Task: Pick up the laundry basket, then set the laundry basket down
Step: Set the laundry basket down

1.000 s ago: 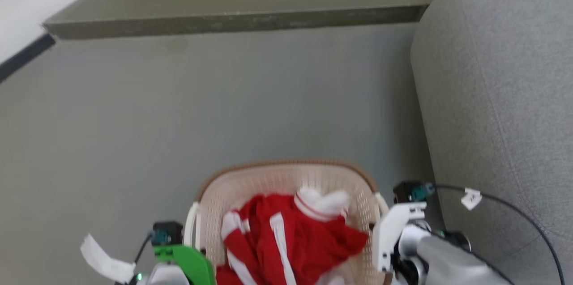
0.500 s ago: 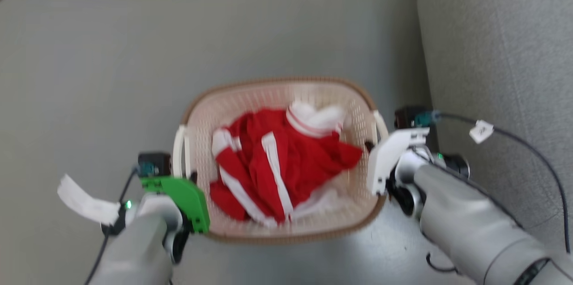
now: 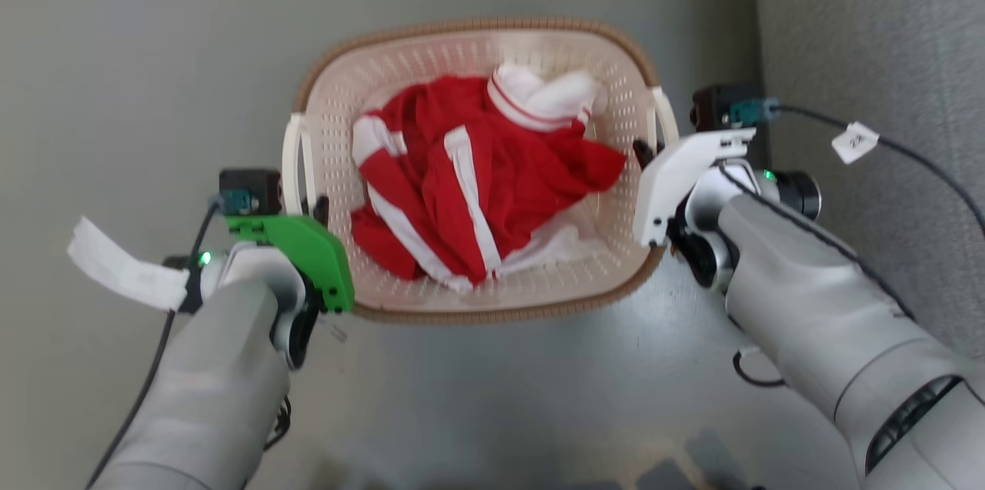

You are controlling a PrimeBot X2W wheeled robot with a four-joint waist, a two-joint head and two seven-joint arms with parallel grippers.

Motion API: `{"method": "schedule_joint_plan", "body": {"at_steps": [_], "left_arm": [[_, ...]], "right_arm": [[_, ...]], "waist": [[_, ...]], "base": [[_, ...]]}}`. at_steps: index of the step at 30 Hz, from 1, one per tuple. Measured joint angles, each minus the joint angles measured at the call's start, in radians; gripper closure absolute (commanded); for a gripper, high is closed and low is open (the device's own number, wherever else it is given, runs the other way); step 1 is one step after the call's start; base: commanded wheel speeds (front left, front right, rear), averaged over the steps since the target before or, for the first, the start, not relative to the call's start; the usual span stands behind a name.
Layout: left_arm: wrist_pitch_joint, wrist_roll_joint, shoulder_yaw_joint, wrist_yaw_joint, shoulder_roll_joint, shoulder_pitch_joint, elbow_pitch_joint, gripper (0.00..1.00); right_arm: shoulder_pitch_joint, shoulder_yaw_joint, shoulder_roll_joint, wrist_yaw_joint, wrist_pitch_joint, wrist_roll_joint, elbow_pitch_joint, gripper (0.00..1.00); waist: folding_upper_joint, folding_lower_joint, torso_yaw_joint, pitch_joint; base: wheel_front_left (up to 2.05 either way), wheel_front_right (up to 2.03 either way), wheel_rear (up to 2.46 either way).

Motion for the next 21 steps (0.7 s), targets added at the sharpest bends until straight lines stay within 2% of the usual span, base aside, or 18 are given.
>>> {"method": "schedule_joint_plan", "body": {"at_steps": [21], "left_arm": [[-0.029, 0.023, 0.015, 0.012, 0.000, -0.170, -0.010, 1.00]], "right_arm": [[-0.171, -0.009, -0.007, 0.001, -0.045, -0.018, 0.026, 1.00]], "waist": [[0.0000, 0.0001, 0.011, 0.268]], "base": [[0.00, 0.00, 0.00]]}}
